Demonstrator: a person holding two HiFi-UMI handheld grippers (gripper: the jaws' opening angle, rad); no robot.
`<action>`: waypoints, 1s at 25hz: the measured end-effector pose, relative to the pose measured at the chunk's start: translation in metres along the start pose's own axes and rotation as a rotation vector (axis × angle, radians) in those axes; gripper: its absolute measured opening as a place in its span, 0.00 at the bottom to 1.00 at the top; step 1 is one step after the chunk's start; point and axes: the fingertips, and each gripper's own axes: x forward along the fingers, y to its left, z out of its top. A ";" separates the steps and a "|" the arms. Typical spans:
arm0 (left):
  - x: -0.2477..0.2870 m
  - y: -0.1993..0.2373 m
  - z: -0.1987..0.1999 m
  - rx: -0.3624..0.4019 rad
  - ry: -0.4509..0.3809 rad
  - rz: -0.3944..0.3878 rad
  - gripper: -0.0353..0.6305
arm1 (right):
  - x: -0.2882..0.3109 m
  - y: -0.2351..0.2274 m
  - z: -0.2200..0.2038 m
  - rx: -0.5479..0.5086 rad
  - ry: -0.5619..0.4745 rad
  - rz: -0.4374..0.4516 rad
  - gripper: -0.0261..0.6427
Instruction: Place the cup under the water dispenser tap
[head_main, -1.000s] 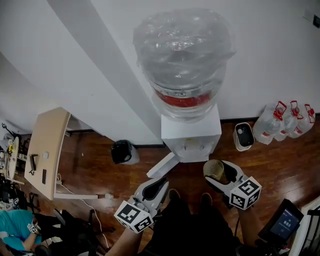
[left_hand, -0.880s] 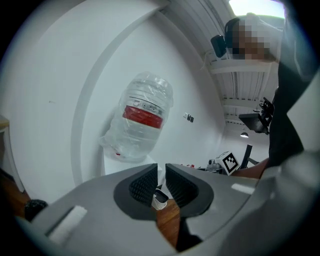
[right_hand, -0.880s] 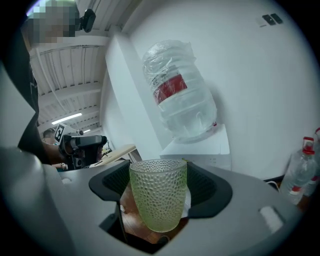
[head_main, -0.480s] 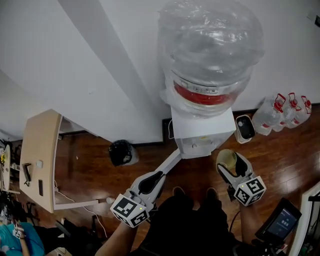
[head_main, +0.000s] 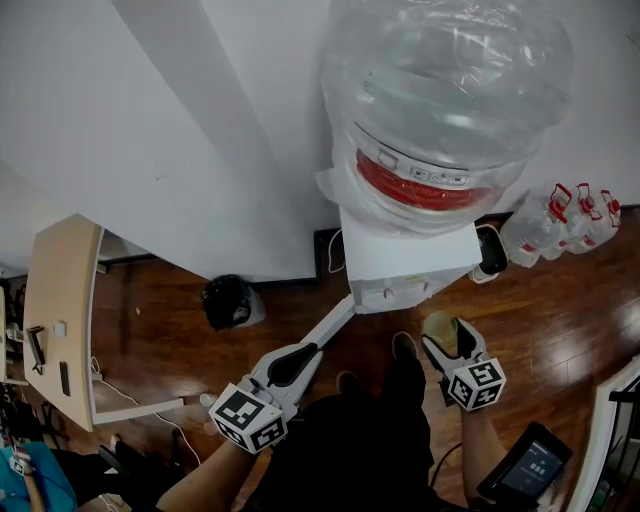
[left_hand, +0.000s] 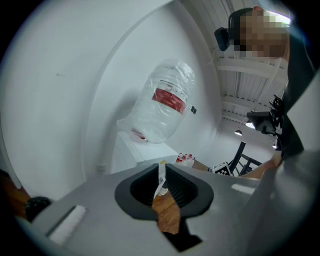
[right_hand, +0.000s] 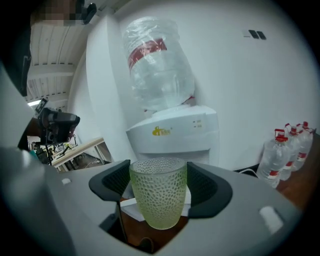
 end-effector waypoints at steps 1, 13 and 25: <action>0.005 0.003 -0.006 -0.005 0.014 0.000 0.09 | 0.009 -0.004 -0.011 0.001 0.019 0.006 0.57; 0.078 0.047 -0.163 -0.056 0.321 0.049 0.09 | 0.108 -0.058 -0.123 -0.005 0.199 0.021 0.57; 0.064 0.050 -0.201 -0.083 0.420 0.131 0.09 | 0.189 -0.101 -0.178 0.025 0.284 -0.055 0.57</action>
